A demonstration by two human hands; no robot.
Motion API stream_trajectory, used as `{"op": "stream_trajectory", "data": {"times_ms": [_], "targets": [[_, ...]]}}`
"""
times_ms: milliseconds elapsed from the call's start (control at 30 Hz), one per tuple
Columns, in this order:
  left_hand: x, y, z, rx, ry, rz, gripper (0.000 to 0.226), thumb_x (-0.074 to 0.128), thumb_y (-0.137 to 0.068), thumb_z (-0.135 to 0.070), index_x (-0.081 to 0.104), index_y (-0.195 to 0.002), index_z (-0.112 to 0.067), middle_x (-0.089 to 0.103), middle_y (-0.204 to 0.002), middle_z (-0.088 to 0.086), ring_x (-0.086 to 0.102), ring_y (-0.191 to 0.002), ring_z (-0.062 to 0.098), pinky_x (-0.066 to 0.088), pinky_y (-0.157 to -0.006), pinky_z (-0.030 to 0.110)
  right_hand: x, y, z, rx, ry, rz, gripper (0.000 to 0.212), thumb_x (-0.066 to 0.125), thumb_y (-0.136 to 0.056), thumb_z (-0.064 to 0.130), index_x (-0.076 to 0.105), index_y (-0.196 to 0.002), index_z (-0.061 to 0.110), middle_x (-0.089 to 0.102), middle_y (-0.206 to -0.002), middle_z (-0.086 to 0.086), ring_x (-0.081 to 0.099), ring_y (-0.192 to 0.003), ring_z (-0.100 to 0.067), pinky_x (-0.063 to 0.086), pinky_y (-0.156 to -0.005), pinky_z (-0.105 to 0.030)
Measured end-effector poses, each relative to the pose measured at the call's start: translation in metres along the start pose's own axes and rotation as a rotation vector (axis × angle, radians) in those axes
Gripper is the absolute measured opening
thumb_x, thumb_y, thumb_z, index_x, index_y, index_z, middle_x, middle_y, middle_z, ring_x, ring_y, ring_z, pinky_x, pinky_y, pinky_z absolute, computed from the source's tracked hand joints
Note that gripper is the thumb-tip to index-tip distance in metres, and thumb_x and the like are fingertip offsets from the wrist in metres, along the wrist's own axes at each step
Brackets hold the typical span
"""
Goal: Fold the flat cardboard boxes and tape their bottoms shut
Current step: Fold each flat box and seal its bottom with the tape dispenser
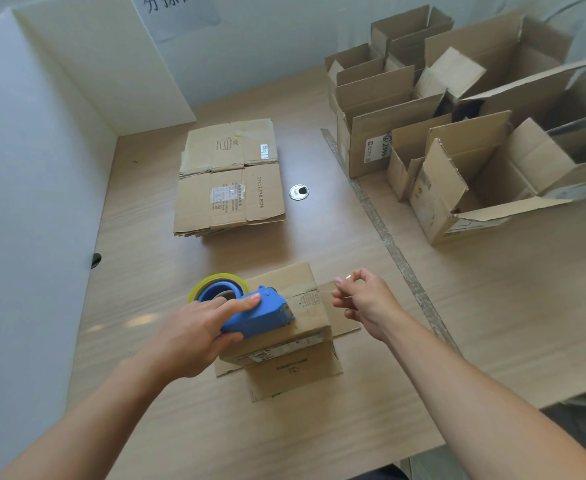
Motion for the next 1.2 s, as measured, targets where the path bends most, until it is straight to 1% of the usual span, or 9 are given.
{"op": "stream_trajectory", "data": {"times_ms": [400, 433, 500, 567, 633, 733, 933, 1033, 1200], "targets": [[0.001, 0.0, 0.0, -0.013, 0.026, 0.016, 0.065, 0.048, -0.086, -0.048, 0.009, -0.137, -0.061, 0.065, -0.118, -0.007, 0.064, -0.095, 0.026, 0.043, -0.07, 0.03, 0.026, -0.011, -0.025, 0.155, 0.141, -0.058, 0.014, 0.067, -0.092, 0.024, 0.056, -0.092, 0.015, 0.068, -0.082, -0.006, 0.058, -0.062, -0.016, 0.043, -0.046, -0.023], [0.001, -0.001, 0.0, -0.011, 0.023, 0.015, 0.063, 0.045, -0.087, -0.052, 0.008, -0.137, -0.061, 0.065, -0.118, -0.007, 0.064, -0.095, 0.026, 0.041, -0.07, 0.029, 0.026, -0.009, -0.022, 0.162, 0.181, -0.071, 0.02, 0.067, -0.09, 0.027, 0.056, -0.101, 0.015, 0.069, -0.094, -0.008, 0.061, -0.068, -0.018, 0.043, -0.044, -0.023], [0.0, -0.001, -0.001, -0.006, 0.013, 0.013, 0.061, 0.042, -0.087, -0.054, 0.008, -0.138, -0.061, 0.066, -0.116, -0.007, 0.065, -0.094, 0.025, 0.04, -0.069, 0.028, 0.023, -0.009, -0.022, 0.154, 0.252, -0.097, 0.063, 0.069, -0.087, 0.036, 0.038, -0.141, 0.027, 0.058, -0.122, -0.001, 0.064, -0.094, -0.025, 0.048, -0.046, -0.026], [0.001, 0.0, 0.0, -0.008, 0.016, 0.009, 0.065, 0.047, -0.086, -0.05, 0.008, -0.137, -0.062, 0.066, -0.115, -0.008, 0.064, -0.093, 0.026, 0.039, -0.069, 0.028, 0.016, -0.009, -0.016, 0.073, 0.387, -0.121, 0.088, 0.071, -0.087, 0.038, 0.015, -0.154, 0.035, 0.042, -0.132, 0.002, 0.054, -0.118, -0.029, 0.056, -0.067, -0.039], [0.001, 0.0, 0.0, -0.006, 0.026, 0.01, 0.061, 0.04, -0.086, -0.055, 0.007, -0.137, -0.062, 0.065, -0.116, -0.008, 0.064, -0.094, 0.025, 0.039, -0.068, 0.028, 0.017, -0.005, 0.0, -0.103, 0.541, -0.139, 0.062, 0.066, -0.091, 0.034, 0.04, -0.146, 0.022, 0.052, -0.136, -0.005, 0.055, -0.117, -0.026, 0.051, -0.092, -0.04], [0.0, -0.001, -0.001, 0.001, 0.015, 0.003, 0.059, 0.028, -0.082, -0.061, 0.009, -0.138, -0.06, 0.064, -0.115, -0.009, 0.063, -0.096, 0.023, 0.038, -0.066, 0.028, 0.032, 0.005, 0.01, -0.232, 0.549, -0.076, 0.023, 0.056, -0.097, 0.034, 0.067, -0.109, 0.018, 0.069, -0.108, 0.0, 0.062, -0.102, -0.018, 0.05, -0.089, -0.033], [0.003, 0.0, 0.003, -0.033, 0.004, -0.024, 0.061, 0.033, -0.085, -0.066, 0.014, -0.142, -0.058, 0.065, -0.102, -0.01, 0.064, -0.082, 0.022, 0.047, -0.059, 0.03, 0.047, -0.001, 0.0, -0.186, 0.543, -0.005, 0.032, 0.067, -0.089, 0.046, 0.054, -0.104, 0.021, 0.06, -0.104, 0.005, 0.061, -0.096, -0.016, 0.051, -0.081, -0.033], [-0.005, -0.005, 0.001, -0.079, 0.011, -0.027, 0.062, 0.03, -0.082, -0.072, 0.014, -0.14, -0.06, 0.059, -0.087, -0.012, 0.057, -0.071, 0.019, 0.034, -0.053, 0.021, 0.048, -0.007, -0.009, -0.16, 0.408, 0.041, 0.028, 0.071, -0.088, 0.043, 0.053, -0.098, 0.023, 0.062, -0.11, -0.005, 0.064, -0.099, -0.022, 0.054, -0.089, -0.043], [-0.02, -0.012, 0.012, -0.097, 0.055, 0.076, 0.069, 0.024, -0.074, -0.074, 0.026, -0.142, -0.061, 0.065, -0.122, -0.011, 0.062, -0.097, 0.021, 0.05, -0.077, 0.033, 0.048, -0.007, -0.007, -0.187, 0.451, -0.01, 0.027, 0.067, -0.091, 0.044, 0.054, -0.104, 0.024, 0.064, -0.106, 0.0, 0.064, -0.098, -0.021, 0.054, -0.089, -0.045]]}}
Point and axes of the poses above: each hand's wrist, its own y-axis away from the middle knuckle, its own x-axis out of the palm, z = x × y, the point moved 8 cm from there along -y, towards the middle knuckle
